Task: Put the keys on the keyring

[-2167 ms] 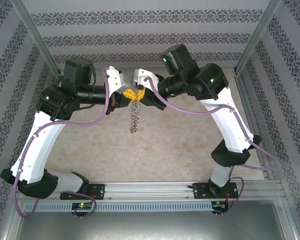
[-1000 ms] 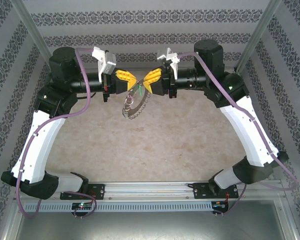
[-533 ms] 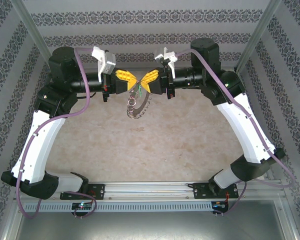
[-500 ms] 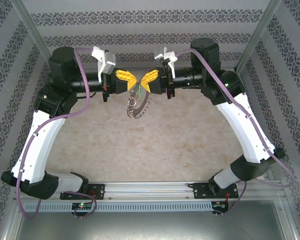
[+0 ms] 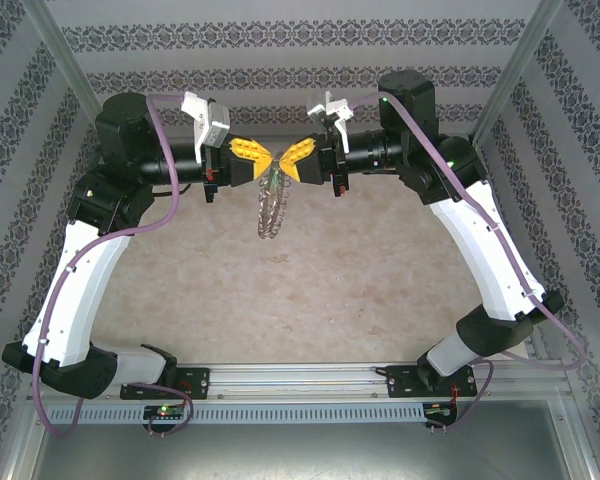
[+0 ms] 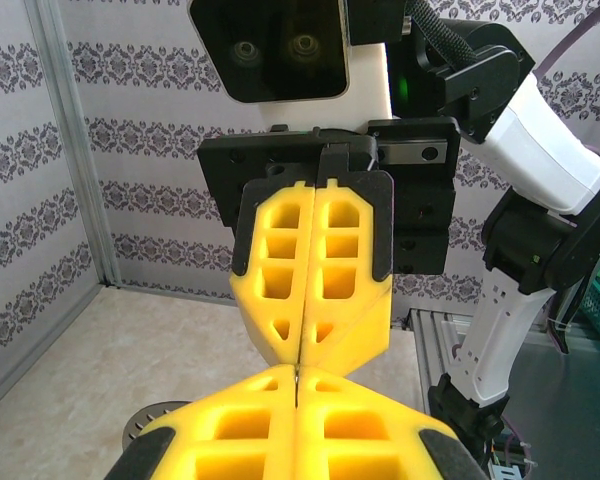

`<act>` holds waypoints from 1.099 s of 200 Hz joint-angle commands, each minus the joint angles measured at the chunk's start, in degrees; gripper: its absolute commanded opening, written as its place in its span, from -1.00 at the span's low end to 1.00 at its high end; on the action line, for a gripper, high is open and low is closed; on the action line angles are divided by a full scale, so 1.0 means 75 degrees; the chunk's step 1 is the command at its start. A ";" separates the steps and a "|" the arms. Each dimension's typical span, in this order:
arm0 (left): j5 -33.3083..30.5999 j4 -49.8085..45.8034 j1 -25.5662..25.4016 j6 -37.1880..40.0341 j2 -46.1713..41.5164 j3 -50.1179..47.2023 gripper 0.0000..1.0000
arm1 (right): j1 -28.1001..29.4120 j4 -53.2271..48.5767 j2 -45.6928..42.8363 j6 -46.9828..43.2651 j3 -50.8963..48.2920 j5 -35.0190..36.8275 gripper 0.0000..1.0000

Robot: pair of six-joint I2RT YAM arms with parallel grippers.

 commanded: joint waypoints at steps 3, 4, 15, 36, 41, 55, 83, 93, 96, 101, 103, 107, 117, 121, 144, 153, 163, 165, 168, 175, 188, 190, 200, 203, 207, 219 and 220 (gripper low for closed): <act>0.0173 0.0422 0.0105 -0.0039 -0.0077 0.0089 -1.00 | -0.0063 -0.0271 0.0199 -0.0112 0.0347 -0.0147 -1.00; 0.0174 0.0422 0.0109 -0.0040 -0.0077 0.0089 -1.00 | -0.0063 -0.0281 0.0211 -0.0112 0.0360 -0.0147 -1.00; 0.0173 0.0434 0.0103 -0.0030 -0.0062 0.0113 -1.00 | -0.0081 -0.0548 0.0347 -0.0102 0.0539 -0.0196 -1.00; 0.0151 0.0558 0.0114 -0.0085 -0.0055 0.0084 -1.00 | -0.0107 -0.0945 0.0569 -0.0077 0.0789 -0.0283 -1.00; 0.0142 0.0598 0.0119 -0.0116 -0.0054 0.0068 -1.00 | -0.0116 -0.1009 0.0586 -0.0078 0.0823 -0.0305 -1.00; 0.0112 0.0731 0.0124 -0.0158 -0.0098 -0.0007 -1.00 | -0.0137 -0.1074 0.0610 -0.0051 0.0809 -0.0322 -1.00; 0.0077 0.0749 0.0120 -0.0138 -0.0096 0.0007 -1.00 | -0.0202 -0.1052 0.0639 0.0132 0.0760 -0.0335 -1.00; 0.0079 0.0768 0.0126 -0.0128 -0.0100 0.0001 -1.00 | -0.0213 -0.0975 0.0679 0.0259 0.0763 -0.0379 -1.00; 0.0086 0.0770 0.0122 -0.0131 -0.0096 0.0007 -1.00 | -0.0217 -0.0962 0.0699 0.0295 0.0762 -0.0401 -1.00; 0.0097 0.0794 0.0122 -0.0140 -0.0079 0.0007 -1.00 | -0.0215 -0.0930 0.0737 0.0350 0.0780 -0.0435 -1.00; 0.0102 0.0796 0.0124 -0.0145 -0.0078 0.0007 -1.00 | -0.0216 -0.0925 0.0756 0.0373 0.0795 -0.0444 -1.00; 0.0103 0.0808 0.0121 -0.0156 -0.0080 0.0004 -1.00 | -0.0227 -0.0923 0.0784 0.0418 0.0828 -0.0457 -1.00; 0.0115 0.0820 0.0128 -0.0169 -0.0072 -0.0004 -1.00 | -0.0216 -0.0894 0.0871 0.0493 0.0908 -0.0463 -1.00; 0.0126 0.0821 0.0127 -0.0176 -0.0067 -0.0006 -1.00 | -0.0216 -0.0877 0.0896 0.0535 0.0931 -0.0452 -1.00; 0.0150 0.0832 0.0132 -0.0200 -0.0096 -0.0051 -1.00 | -0.0222 -0.0847 0.1059 0.0625 0.1153 -0.0417 -1.00; 0.0150 0.0825 0.0132 -0.0210 -0.0100 -0.0063 -1.00 | -0.0227 -0.0845 0.1124 0.0657 0.1266 -0.0422 -1.00; 0.0162 0.0821 0.0129 -0.0211 -0.0105 -0.0086 -1.00 | -0.0227 -0.0853 0.1192 0.0696 0.1379 -0.0428 -1.00; 0.0162 0.0812 0.0132 -0.0195 -0.0102 -0.0086 -1.00 | -0.0230 -0.0844 0.1195 0.0705 0.1404 -0.0428 -1.00; 0.0162 0.0809 0.0132 -0.0194 -0.0101 -0.0095 -1.00 | -0.0231 -0.0841 0.1206 0.0703 0.1427 -0.0428 -1.00; 0.0151 0.0788 0.0126 -0.0185 -0.0103 -0.0110 -1.00 | -0.0228 -0.0821 0.1231 0.0725 0.1489 -0.0439 -1.00; 0.0124 0.0765 0.0132 -0.0162 -0.0112 -0.0133 -1.00 | -0.0239 -0.0783 0.1231 0.0765 0.1551 -0.0479 -1.00; 0.0115 0.0754 0.0135 -0.0154 -0.0115 -0.0133 -1.00 | -0.0239 -0.0768 0.1231 0.0769 0.1556 -0.0490 -1.00; 0.0087 0.0709 0.0130 -0.0110 -0.0109 -0.0133 -1.00 | -0.0263 -0.0754 0.1246 0.0785 0.1598 -0.0512 -1.00; 0.0075 0.0685 0.0133 -0.0093 -0.0109 -0.0126 -1.00 | -0.0263 -0.0754 0.1237 0.0797 0.1609 -0.0510 -1.00; 0.0056 0.0652 0.0134 -0.0059 -0.0108 -0.0122 -1.00 | -0.0274 -0.0748 0.1231 0.0793 0.1609 -0.0513 -1.00; 0.0016 0.0548 0.0128 0.0038 -0.0093 -0.0100 -1.00 | -0.0286 -0.0717 0.1213 0.0825 0.1622 -0.0544 -1.00; 0.0013 0.0543 0.0127 0.0045 -0.0091 -0.0099 -1.00 | -0.0292 -0.0715 0.1216 0.0831 0.1619 -0.0545 -1.00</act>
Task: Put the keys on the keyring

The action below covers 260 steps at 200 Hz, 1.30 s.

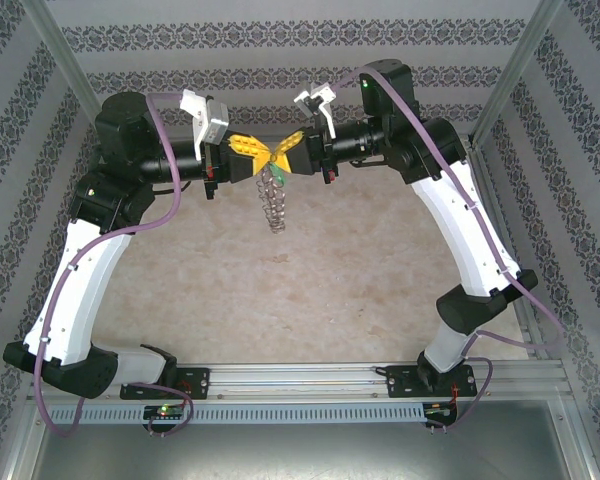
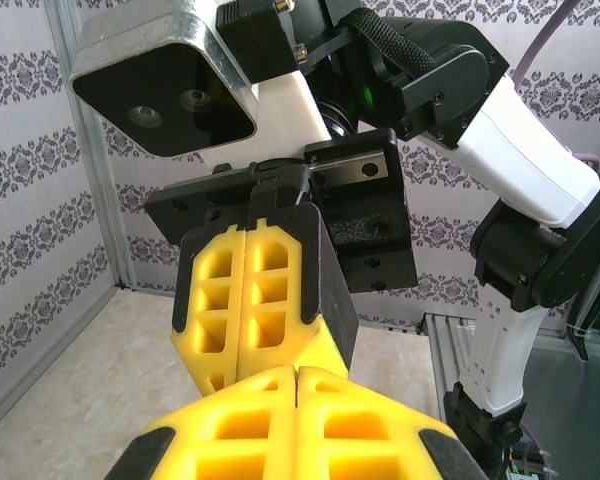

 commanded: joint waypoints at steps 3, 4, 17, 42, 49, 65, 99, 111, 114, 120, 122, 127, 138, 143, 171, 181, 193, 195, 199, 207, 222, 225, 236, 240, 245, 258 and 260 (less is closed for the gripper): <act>0.0076 0.0250 0.0029 0.0115 -0.0098 0.0018 -1.00 | -0.0099 0.0210 0.0011 0.0185 0.0230 -0.0157 -1.00; 0.0072 0.0249 0.0035 0.0123 -0.0101 0.0021 -1.00 | -0.0099 0.0209 0.0010 0.0185 0.0228 -0.0159 -1.00; 0.0030 0.0216 0.0035 0.0163 -0.0087 0.0024 -1.00 | -0.0093 0.0204 -0.0021 0.0174 0.0229 -0.0172 -1.00; -0.0194 0.0137 0.0052 0.0314 -0.0081 0.0036 -1.00 | -0.0112 0.0174 -0.0094 0.0121 0.0226 -0.0207 -1.00; -0.0250 0.0122 0.0063 0.0348 -0.0081 0.0036 -1.00 | -0.0123 0.0155 -0.0107 0.0105 0.0232 -0.0210 -1.00; -0.0359 0.0042 0.0066 0.0460 -0.0080 0.0076 -1.00 | -0.0143 0.0051 -0.0109 0.0062 0.0315 -0.0179 -1.00; -0.0616 -0.0304 0.0065 0.0790 -0.0081 0.0146 -1.00 | -0.0170 -0.0201 -0.0066 -0.0021 0.0595 -0.0114 -1.00; -0.0686 -0.0439 0.0073 0.0907 -0.0101 0.0163 -1.00 | -0.0170 -0.0300 -0.0038 -0.0065 0.0693 -0.0093 -1.00; -0.0709 -0.0466 0.0075 0.0934 -0.0099 0.0165 -1.00 | -0.0174 -0.0324 -0.0031 -0.0062 0.0719 -0.0090 -1.00; -0.0757 -0.0522 0.0070 0.0990 -0.0106 0.0154 -1.00 | -0.0170 -0.0364 -0.0015 -0.0074 0.0772 -0.0073 -1.00; -0.0777 -0.0533 0.0074 0.0996 -0.0113 0.0148 -1.00 | -0.0170 -0.0383 -0.0014 -0.0091 0.0793 -0.0068 -1.00; -0.0799 -0.0554 0.0064 0.1020 -0.0115 0.0147 -1.00 | -0.0171 -0.0430 -0.0002 -0.0106 0.0847 -0.0046 -1.00; -0.0874 -0.0604 0.0066 0.1067 -0.0160 0.0130 -1.00 | -0.0168 -0.0521 0.0022 -0.0133 0.0954 -0.0004 -1.00; -0.0915 -0.0616 0.0070 0.1086 -0.0171 0.0118 -1.00 | -0.0158 -0.0554 0.0033 -0.0149 0.1003 0.0023 -1.00; -0.0996 -0.0699 0.0065 0.1163 -0.0216 0.0084 -1.00 | -0.0101 -0.0876 0.0136 -0.0304 0.1227 0.0157 -1.00; -0.0981 -0.0654 0.0070 0.1128 -0.0221 0.0060 -1.00 | -0.0094 -0.0958 0.0133 -0.0343 0.1217 0.0269 -1.00; -0.0968 -0.0649 0.0068 0.1115 -0.0221 0.0059 -1.00 | -0.0100 -0.0988 0.0096 -0.0326 0.1122 0.0385 -0.89; -0.0950 -0.0644 0.0071 0.1115 -0.0224 0.0068 -1.00 | -0.0100 -0.0981 0.0084 -0.0315 0.1079 0.0392 -0.84; -0.0934 -0.0628 0.0075 0.1099 -0.0224 0.0069 -1.00 | -0.0100 -0.0952 0.0044 -0.0289 0.0987 0.0427 -0.72; -0.0852 -0.0571 0.0072 0.1042 -0.0228 0.0092 -1.00 | -0.0120 -0.0848 -0.0068 -0.0226 0.0718 0.0499 -0.55; -0.0763 -0.0471 0.0075 0.0943 -0.0225 0.0112 -1.00 | -0.0187 -0.0338 -0.0409 -0.0003 -0.0124 0.0537 -0.33; -0.0733 -0.0467 0.0068 0.0928 -0.0212 0.0116 -1.00 | -0.0192 -0.0218 -0.0486 0.0067 -0.0324 0.0536 -0.28; -0.0678 -0.0425 0.0074 0.0878 -0.0215 0.0111 -1.00 | -0.0217 0.0230 -0.0747 0.0246 -0.0873 0.0476 0.01; -0.0639 -0.0387 0.0065 0.0837 -0.0213 0.0107 -1.00 | -0.0223 0.0343 -0.0814 0.0274 -0.1023 0.0461 0.10; -0.0607 -0.0336 0.0073 0.0782 -0.0220 0.0096 -1.00 | -0.0223 0.0481 -0.0899 0.0300 -0.1175 0.0457 0.15; -0.0539 -0.0219 0.0064 0.0685 -0.0210 0.0095 -1.00 | -0.0217 0.0647 -0.1034 0.0325 -0.1521 0.0536 0.18; -0.0526 -0.0206 0.0073 0.0662 -0.0209 0.0103 -1.00 | -0.0226 0.0664 -0.1039 0.0325 -0.1553 0.0544 0.18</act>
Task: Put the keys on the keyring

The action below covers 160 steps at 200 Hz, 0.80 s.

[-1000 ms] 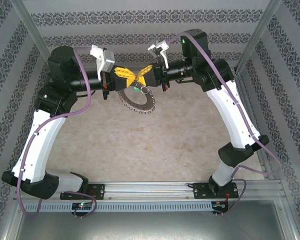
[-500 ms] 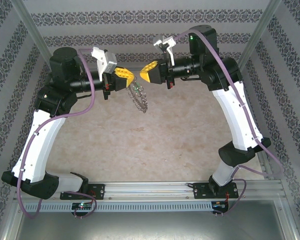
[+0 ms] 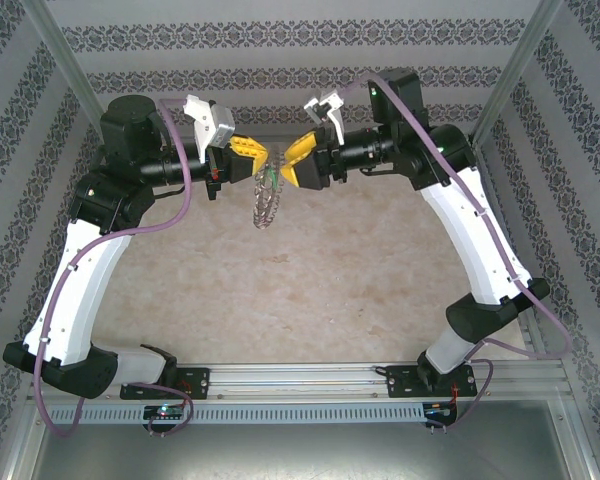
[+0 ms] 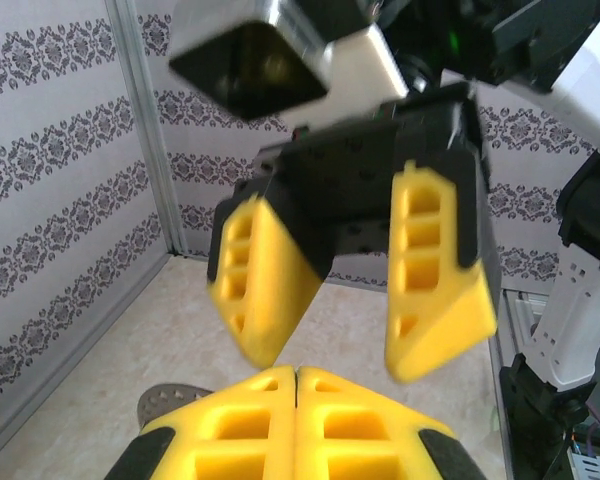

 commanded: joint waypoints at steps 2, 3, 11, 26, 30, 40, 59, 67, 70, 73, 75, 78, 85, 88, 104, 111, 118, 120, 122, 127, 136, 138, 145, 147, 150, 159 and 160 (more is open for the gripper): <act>0.0372 0.0509 0.0072 -0.0203 -0.0194 0.0100 -1.00 | -0.0067 0.0773 -0.0423 0.0179 -0.0492 0.0106 0.18; 0.0376 0.0514 0.0068 -0.0204 -0.0194 0.0106 -1.00 | -0.0066 0.0782 -0.0431 0.0179 -0.0502 0.0109 0.18; 0.0423 0.0579 0.0070 -0.0267 -0.0171 0.0121 -1.00 | -0.0065 0.0830 -0.0450 0.0196 -0.0618 0.0113 0.18; 0.0482 0.0681 0.0068 -0.0365 -0.0114 0.0141 -1.00 | -0.0043 0.0914 -0.0417 0.0237 -0.0685 0.0078 0.18; 0.0486 0.0705 0.0072 -0.0384 -0.0101 0.0156 -1.00 | -0.0032 0.0922 -0.0405 0.0246 -0.0685 0.0066 0.20; 0.0502 0.0752 0.0068 -0.0422 -0.0087 0.0169 -1.00 | -0.0007 0.0941 -0.0375 0.0256 -0.0708 0.0033 0.30; 0.0520 0.0800 0.0073 -0.0469 -0.0061 0.0197 -1.00 | 0.0024 0.1061 -0.0334 0.0380 -0.0758 -0.0051 0.57; 0.0520 0.0819 0.0079 -0.0480 -0.0047 0.0196 -1.00 | 0.0027 0.1111 -0.0322 0.0429 -0.0788 -0.0072 0.57; 0.0520 0.0824 0.0078 -0.0488 -0.0041 0.0205 -1.00 | 0.0028 0.1129 -0.0319 0.0432 -0.0796 -0.0081 0.57; 0.0520 0.0830 0.0086 -0.0495 -0.0045 0.0200 -1.00 | 0.0040 0.1141 -0.0311 0.0448 -0.0804 -0.0082 0.57; 0.0529 0.0840 0.0087 -0.0499 -0.0034 0.0204 -1.00 | 0.0032 0.1142 -0.0301 0.0466 -0.0808 -0.0092 0.57; 0.0530 0.0837 0.0083 -0.0503 -0.0037 0.0207 -1.00 | 0.0038 0.1147 -0.0299 0.0471 -0.0824 -0.0116 0.58; 0.0520 0.0836 0.0082 -0.0513 -0.0022 0.0218 -1.00 | 0.0040 0.1154 -0.0287 0.0483 -0.0828 -0.0144 0.57; 0.0522 0.0836 0.0078 -0.0509 -0.0019 0.0228 -1.00 | 0.0046 0.1152 -0.0294 0.0478 -0.0844 -0.0155 0.57; 0.0501 0.0847 0.0080 -0.0509 -0.0022 0.0229 -1.00 | 0.0074 0.1175 -0.0296 0.0448 -0.0896 -0.0210 0.53; 0.0486 0.0848 0.0082 -0.0521 -0.0022 0.0229 -1.00 | 0.0086 0.1177 -0.0296 0.0447 -0.0917 -0.0213 0.52; 0.0494 0.0852 0.0085 -0.0521 -0.0016 0.0215 -1.00 | 0.0099 0.1166 -0.0289 0.0443 -0.0925 -0.0211 0.50; 0.0496 0.0852 0.0081 -0.0529 -0.0012 0.0217 -1.00 | 0.0099 0.1157 -0.0284 0.0438 -0.0932 -0.0215 0.49; 0.0502 0.0857 0.0080 -0.0532 -0.0020 0.0217 -1.00 | 0.0108 0.1155 -0.0280 0.0428 -0.0937 -0.0222 0.47; 0.0503 0.0870 0.0087 -0.0541 -0.0025 0.0212 -1.00 | 0.0116 0.1119 -0.0269 0.0395 -0.0946 -0.0219 0.43; 0.0520 0.0905 0.0078 -0.0572 -0.0016 0.0206 -1.00 | 0.0143 0.1066 -0.0241 0.0355 -0.0967 -0.0215 0.35; 0.0523 0.0906 0.0079 -0.0574 -0.0009 0.0200 -1.00 | 0.0145 0.1053 -0.0231 0.0346 -0.0961 -0.0213 0.34; 0.0526 0.0923 0.0078 -0.0591 -0.0018 0.0194 -1.00 | 0.0168 0.1009 -0.0195 0.0309 -0.0941 -0.0196 0.28; 0.0522 0.0928 0.0079 -0.0600 -0.0024 0.0194 -1.00 | 0.0178 0.1001 -0.0193 0.0300 -0.0927 -0.0194 0.27; 0.0522 0.0940 0.0086 -0.0613 -0.0022 0.0185 -1.00 | 0.0191 0.1006 -0.0175 0.0285 -0.0923 -0.0202 0.26; 0.0531 0.0959 0.0084 -0.0614 -0.0019 0.0171 -1.00 | 0.0224 0.1016 -0.0161 0.0284 -0.0889 -0.0182 0.23; 0.0532 0.0962 0.0080 -0.0620 -0.0025 0.0171 -1.00 | 0.0226 0.1021 -0.0160 0.0279 -0.0888 -0.0182 0.23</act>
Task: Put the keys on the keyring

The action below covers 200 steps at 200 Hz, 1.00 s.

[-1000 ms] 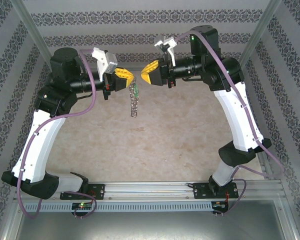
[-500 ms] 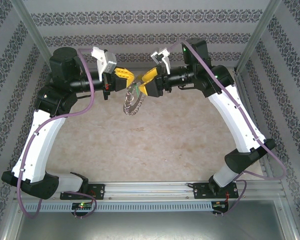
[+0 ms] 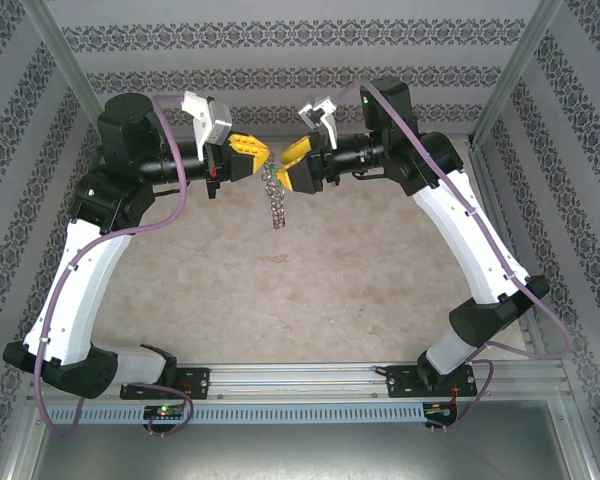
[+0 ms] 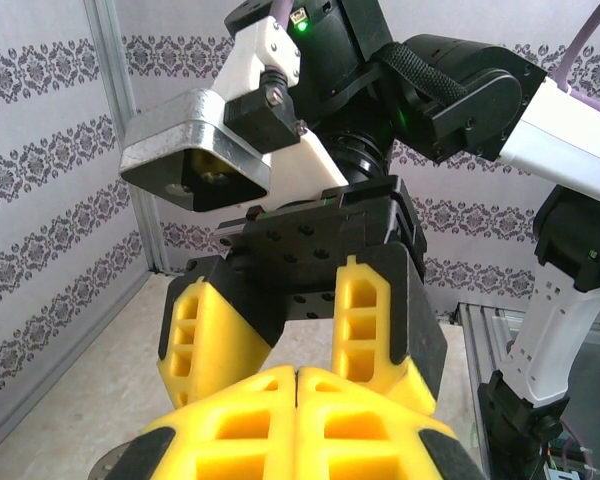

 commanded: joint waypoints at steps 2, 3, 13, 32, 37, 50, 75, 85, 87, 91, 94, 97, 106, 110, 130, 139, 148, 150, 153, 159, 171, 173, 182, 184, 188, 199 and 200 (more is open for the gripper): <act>0.0211 0.0547 0.0083 -0.0188 -0.0026 0.0171 -1.00 | 0.0146 0.0037 0.0002 -0.0102 -0.0008 -0.0176 0.23; 0.0211 0.0548 0.0085 -0.0187 -0.0024 0.0171 -1.00 | 0.0153 0.0040 0.0004 -0.0098 -0.0003 -0.0179 0.23; 0.0217 0.0548 0.0085 -0.0197 -0.0022 0.0162 -1.00 | 0.0192 0.0075 0.0038 -0.0105 0.0012 -0.0170 0.22; 0.0218 0.0551 0.0076 -0.0198 -0.0054 0.0146 -1.00 | 0.0260 0.0125 0.0159 -0.0090 0.0070 -0.0170 0.19; 0.0212 0.0548 0.0077 -0.0198 -0.0056 0.0131 -1.00 | 0.0275 0.0147 0.0196 -0.0092 0.0110 -0.0170 0.17; 0.0209 0.0526 0.0079 -0.0177 -0.0079 0.0118 -1.00 | 0.0333 0.0172 0.0296 -0.0059 0.0229 -0.0198 0.13; 0.0164 0.0420 0.0085 -0.0098 -0.0122 0.0106 -1.00 | 0.0424 0.0183 0.0467 -0.0034 0.0444 -0.0181 -0.05; 0.0159 0.0397 0.0090 -0.0092 -0.0150 0.0086 -1.00 | 0.0439 0.0148 0.0529 -0.0038 0.0550 -0.0205 -0.20; 0.0154 0.0402 0.0088 -0.0086 -0.0159 0.0088 -1.00 | 0.0441 0.0140 0.0532 -0.0036 0.0557 -0.0205 -0.23; 0.0148 0.0402 0.0101 -0.0081 -0.0161 0.0073 -1.00 | 0.0442 0.0127 0.0550 -0.0056 0.0599 -0.0206 -0.29; 0.0145 0.0397 0.0099 -0.0094 -0.0168 0.0066 -1.00 | 0.0442 0.0104 0.0557 -0.0060 0.0627 -0.0205 -0.33; 0.0141 0.0396 0.0108 -0.0084 -0.0177 0.0046 -1.00 | 0.0448 0.0085 0.0559 -0.0070 0.0648 -0.0211 -0.37; 0.0136 0.0394 0.0118 -0.0081 -0.0188 0.0031 -1.00 | 0.0448 0.0042 0.0559 -0.0109 0.0700 -0.0199 -0.49; 0.0136 0.0396 0.0124 -0.0084 -0.0204 0.0020 -1.00 | 0.0453 0.0023 0.0546 -0.0117 0.0712 -0.0192 -0.54; 0.0115 0.0377 0.0162 -0.0073 -0.0229 -0.0028 -1.00 | 0.0452 -0.0129 0.0502 -0.0241 0.0746 -0.0141 -0.84; 0.0087 0.0361 0.0178 -0.0058 -0.0244 -0.0040 -1.00 | 0.0453 -0.0195 0.0466 -0.0299 0.0754 -0.0079 -0.92; 0.0024 0.0312 0.0191 -0.0023 -0.0243 -0.0053 -1.00 | 0.0446 -0.0310 0.0424 -0.0396 0.0757 0.0006 -0.95; 0.0006 0.0304 0.0189 -0.0011 -0.0241 -0.0058 -1.00 | 0.0452 -0.0335 0.0415 -0.0422 0.0759 0.0021 -0.95; -0.0018 0.0286 0.0194 0.0015 -0.0247 -0.0053 -1.00 | 0.0451 -0.0370 0.0405 -0.0441 0.0768 0.0056 -0.96; -0.0039 0.0251 0.0197 0.0053 -0.0248 -0.0052 -1.00 | 0.0452 -0.0466 0.0371 -0.0525 0.0773 0.0123 -0.97; -0.0080 0.0243 0.0213 0.0082 -0.0254 -0.0077 -1.00 | 0.0430 -0.0615 0.0322 -0.0653 0.0807 0.0236 -1.00; -0.0081 0.0243 0.0207 0.0083 -0.0261 -0.0082 -1.00 | 0.0421 -0.0631 0.0313 -0.0656 0.0800 0.0245 -1.00; -0.0079 0.0242 0.0208 0.0083 -0.0256 -0.0098 -1.00 | 0.0396 -0.0662 0.0281 -0.0689 0.0809 0.0269 -1.00; -0.0081 0.0243 0.0205 0.0078 -0.0253 -0.0099 -1.00 | 0.0390 -0.0663 0.0277 -0.0688 0.0810 0.0280 -1.00; -0.0090 0.0254 0.0213 0.0083 -0.0253 -0.0099 -1.00 | 0.0384 -0.0685 0.0266 -0.0709 0.0821 0.0314 -1.00; -0.0136 0.0243 0.0213 0.0095 -0.0258 -0.0110 -1.00 | 0.0384 -0.0796 0.0246 -0.0812 0.0883 0.0467 -1.00; -0.0144 0.0243 0.0221 0.0101 -0.0263 -0.0110 -1.00 | 0.0384 -0.0810 0.0243 -0.0816 0.0893 0.0500 -1.00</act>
